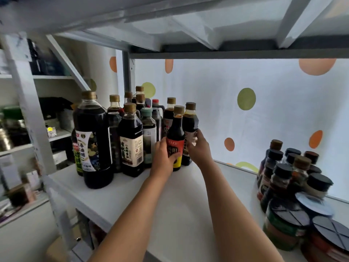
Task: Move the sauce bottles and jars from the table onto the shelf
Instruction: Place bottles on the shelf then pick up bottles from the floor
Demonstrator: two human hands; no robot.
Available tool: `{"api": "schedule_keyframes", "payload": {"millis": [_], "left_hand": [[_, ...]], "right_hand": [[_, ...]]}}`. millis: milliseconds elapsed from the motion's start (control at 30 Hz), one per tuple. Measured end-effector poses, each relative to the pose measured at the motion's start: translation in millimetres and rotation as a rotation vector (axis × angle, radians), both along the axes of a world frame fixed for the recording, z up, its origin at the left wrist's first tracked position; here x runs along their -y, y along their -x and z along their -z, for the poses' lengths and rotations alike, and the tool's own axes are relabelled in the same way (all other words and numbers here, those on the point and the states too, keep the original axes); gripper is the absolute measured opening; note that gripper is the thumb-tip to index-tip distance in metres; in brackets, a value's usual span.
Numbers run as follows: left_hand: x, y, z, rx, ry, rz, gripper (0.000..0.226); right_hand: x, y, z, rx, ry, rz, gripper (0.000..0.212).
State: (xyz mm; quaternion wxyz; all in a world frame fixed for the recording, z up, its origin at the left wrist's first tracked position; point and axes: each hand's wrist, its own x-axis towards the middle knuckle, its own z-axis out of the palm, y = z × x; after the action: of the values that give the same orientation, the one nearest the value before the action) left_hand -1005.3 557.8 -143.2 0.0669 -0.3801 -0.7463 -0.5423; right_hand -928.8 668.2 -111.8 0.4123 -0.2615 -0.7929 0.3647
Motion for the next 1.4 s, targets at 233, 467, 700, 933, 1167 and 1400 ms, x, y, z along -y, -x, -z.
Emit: {"api": "schedule_keyframes", "payload": {"millis": [233, 467, 700, 933, 1167, 1400], "left_hand": [[-21.1, 8.7, 3.5, -0.012, -0.016, -0.083, 0.072], [-31.3, -4.6, 12.3, -0.031, -0.094, -0.193, 0.068], [-37.3, 2.0, 13.3, -0.139, -0.060, -0.290, 0.062], [-36.9, -2.9, 8.8, -0.286, 0.039, -0.374, 0.054], [-4.2, -8.8, 14.5, -0.362, 0.412, -0.256, 0.032], [62.9, -17.9, 10.5, -0.501, 0.582, -0.096, 0.046]], "right_hand": [[-14.7, 18.8, 0.3, 0.002, -0.002, -0.003, 0.034], [-22.2, 26.0, 2.1, 0.028, 0.004, -0.027, 0.035], [-22.2, 39.4, 4.8, 0.098, -0.013, 0.027, 0.040], [-23.1, 42.4, 10.6, 0.114, -0.012, 0.043, 0.041], [1.8, 26.4, 39.2, 0.274, -0.042, 0.102, 0.035], [43.8, -22.4, 35.9, 0.608, -0.290, 0.149, 0.061]]}}
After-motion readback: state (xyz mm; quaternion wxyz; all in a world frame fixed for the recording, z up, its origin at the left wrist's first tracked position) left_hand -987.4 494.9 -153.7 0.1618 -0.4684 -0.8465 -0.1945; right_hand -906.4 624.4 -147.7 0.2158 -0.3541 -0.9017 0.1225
